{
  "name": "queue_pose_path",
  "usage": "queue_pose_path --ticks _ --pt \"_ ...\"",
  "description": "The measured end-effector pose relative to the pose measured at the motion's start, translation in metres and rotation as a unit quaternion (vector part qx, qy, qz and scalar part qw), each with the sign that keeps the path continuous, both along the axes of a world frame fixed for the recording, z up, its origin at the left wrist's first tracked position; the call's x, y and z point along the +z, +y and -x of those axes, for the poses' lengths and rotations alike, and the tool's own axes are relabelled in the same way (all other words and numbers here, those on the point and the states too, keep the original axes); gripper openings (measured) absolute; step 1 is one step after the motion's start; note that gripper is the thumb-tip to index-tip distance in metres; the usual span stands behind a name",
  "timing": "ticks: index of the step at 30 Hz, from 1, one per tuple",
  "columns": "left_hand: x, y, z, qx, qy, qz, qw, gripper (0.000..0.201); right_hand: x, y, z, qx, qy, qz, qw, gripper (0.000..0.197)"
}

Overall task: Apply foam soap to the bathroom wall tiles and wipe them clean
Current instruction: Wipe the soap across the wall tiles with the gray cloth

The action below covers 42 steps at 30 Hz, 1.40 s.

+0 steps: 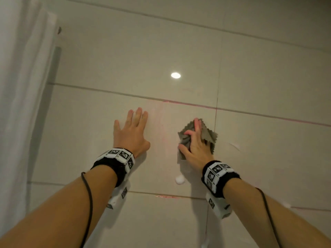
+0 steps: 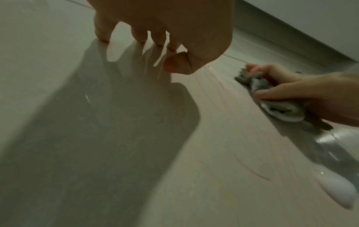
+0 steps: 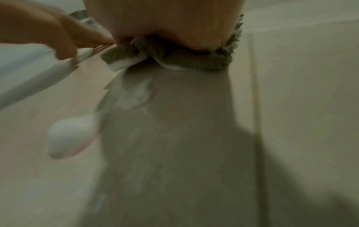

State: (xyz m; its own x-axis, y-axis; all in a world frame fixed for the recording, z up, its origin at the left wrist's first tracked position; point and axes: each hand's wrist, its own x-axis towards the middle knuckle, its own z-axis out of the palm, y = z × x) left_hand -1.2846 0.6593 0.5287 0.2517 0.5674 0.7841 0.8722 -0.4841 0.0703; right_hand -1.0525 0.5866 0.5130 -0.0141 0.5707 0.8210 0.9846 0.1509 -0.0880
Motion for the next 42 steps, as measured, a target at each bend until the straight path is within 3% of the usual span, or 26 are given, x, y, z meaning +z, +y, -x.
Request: queue_pose_path --ticks 5,9,17,21,25,30,35,39,42 --pt "0.004 0.0 0.011 -0.012 0.024 -0.003 1.0 0.095 0.045 -0.011 -0.024 -0.009 0.143 -0.068 0.987 0.069" --pt "0.004 0.004 0.02 -0.031 0.029 -0.01 0.999 0.093 0.095 -0.003 -0.01 -0.091 0.109 -0.05 0.989 0.065" --pt "-0.012 0.011 0.027 -0.039 0.031 -0.027 0.998 0.092 0.132 0.027 0.034 -0.103 -0.012 -0.024 0.994 0.066" --pt "-0.014 0.012 0.027 -0.039 0.024 -0.023 0.999 0.094 0.106 0.038 0.064 -0.093 -0.089 -0.02 0.992 0.065" --pt "-0.018 0.008 0.024 -0.044 0.004 -0.023 0.999 0.093 0.053 0.043 0.073 -0.097 -0.145 -0.023 0.984 0.065" --pt "-0.032 0.001 0.012 -0.036 0.0 -0.019 0.999 0.083 -0.059 0.043 0.068 -0.054 -0.174 -0.025 0.983 0.065" --pt "-0.054 0.0 0.001 -0.027 0.021 -0.026 0.999 0.071 -0.159 0.021 0.033 -0.107 -0.167 0.04 0.979 0.064" --pt "-0.058 -0.001 0.007 -0.032 0.042 -0.027 0.998 0.068 -0.158 0.007 -0.018 -0.134 -0.139 0.005 0.981 0.064" --pt "-0.055 0.001 0.013 -0.04 0.052 -0.024 0.998 0.069 -0.122 0.0 -0.022 -0.161 -0.042 -0.019 0.986 0.066"
